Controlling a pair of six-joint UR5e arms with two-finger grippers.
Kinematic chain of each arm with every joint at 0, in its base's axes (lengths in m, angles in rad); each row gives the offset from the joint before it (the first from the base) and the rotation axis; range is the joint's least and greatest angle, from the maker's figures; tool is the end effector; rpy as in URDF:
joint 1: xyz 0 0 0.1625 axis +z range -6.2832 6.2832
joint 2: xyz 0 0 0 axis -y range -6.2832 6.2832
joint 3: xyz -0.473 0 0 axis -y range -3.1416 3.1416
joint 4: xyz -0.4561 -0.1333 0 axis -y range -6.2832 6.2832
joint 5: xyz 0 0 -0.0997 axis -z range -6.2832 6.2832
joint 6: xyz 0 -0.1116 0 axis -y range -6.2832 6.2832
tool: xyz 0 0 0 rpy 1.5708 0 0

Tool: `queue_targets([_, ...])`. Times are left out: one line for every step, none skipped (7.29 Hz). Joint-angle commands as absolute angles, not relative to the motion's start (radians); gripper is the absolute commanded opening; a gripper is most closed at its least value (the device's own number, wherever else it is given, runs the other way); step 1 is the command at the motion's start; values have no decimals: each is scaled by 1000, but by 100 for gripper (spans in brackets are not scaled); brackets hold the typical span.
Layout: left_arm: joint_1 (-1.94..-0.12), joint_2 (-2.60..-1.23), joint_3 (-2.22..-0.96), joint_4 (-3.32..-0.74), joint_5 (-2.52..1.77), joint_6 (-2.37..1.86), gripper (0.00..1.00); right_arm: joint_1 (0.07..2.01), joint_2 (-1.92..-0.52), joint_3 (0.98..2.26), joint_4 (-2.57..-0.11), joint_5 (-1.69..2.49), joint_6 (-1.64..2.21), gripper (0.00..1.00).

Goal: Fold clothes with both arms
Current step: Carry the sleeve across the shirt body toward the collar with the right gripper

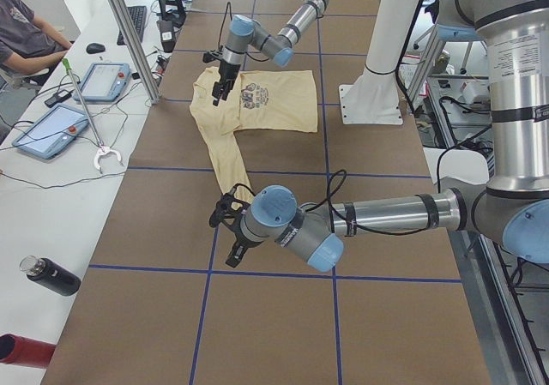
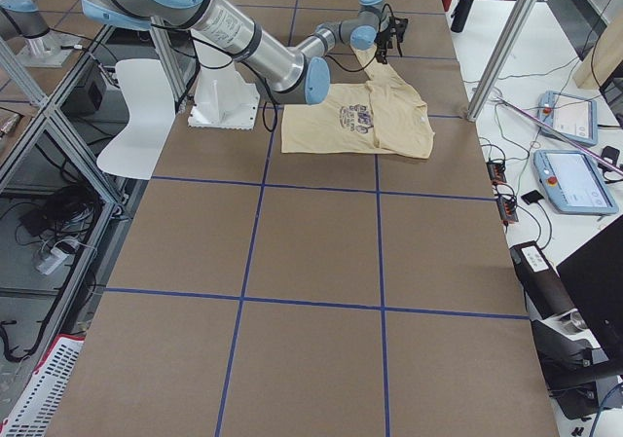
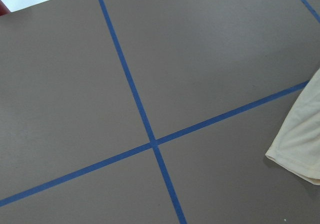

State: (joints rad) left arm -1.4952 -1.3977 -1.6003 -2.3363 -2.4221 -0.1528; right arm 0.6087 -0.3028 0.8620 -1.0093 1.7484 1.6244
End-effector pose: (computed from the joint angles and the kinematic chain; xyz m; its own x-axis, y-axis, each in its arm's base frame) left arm -0.0119 -0.4961 0.6954 0.6261 0.3577 -0.6929 0.0343 0.8751 0.4828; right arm -0.7394 -0.6538 0.0196 0.3332 0.2965 0.8950 -0.4508 0.8838 -0.1250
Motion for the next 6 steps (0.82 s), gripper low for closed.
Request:
queue_targets([-1363,-1407,-1563,-2508,-2419,-433,100,659,-372,961,-1015,1837,1686,98])
queue_targets([-1242,-1414,-1557,-2569,-2333,-565,100,701,-544,1150,-1056,1932,1681,98])
queue_targets([-1103,-1464,-1531,-2572,-2221,-709,100,728,-707,1298,-1063,1960,1671,98])
queue_targets([-1029,-1521,-1484,-2580,-2194,-748,98,765,-830,1383,-1063,1989,1667,98])
queue_targets([-1019,-1561,-1447,-2580,-2192,-749,81,823,-912,1435,-1063,2053,1631,98])
queue_targets([-1019,-1569,-1433,-2582,-2192,-749,64,874,-972,1474,-1063,2110,1568,98])
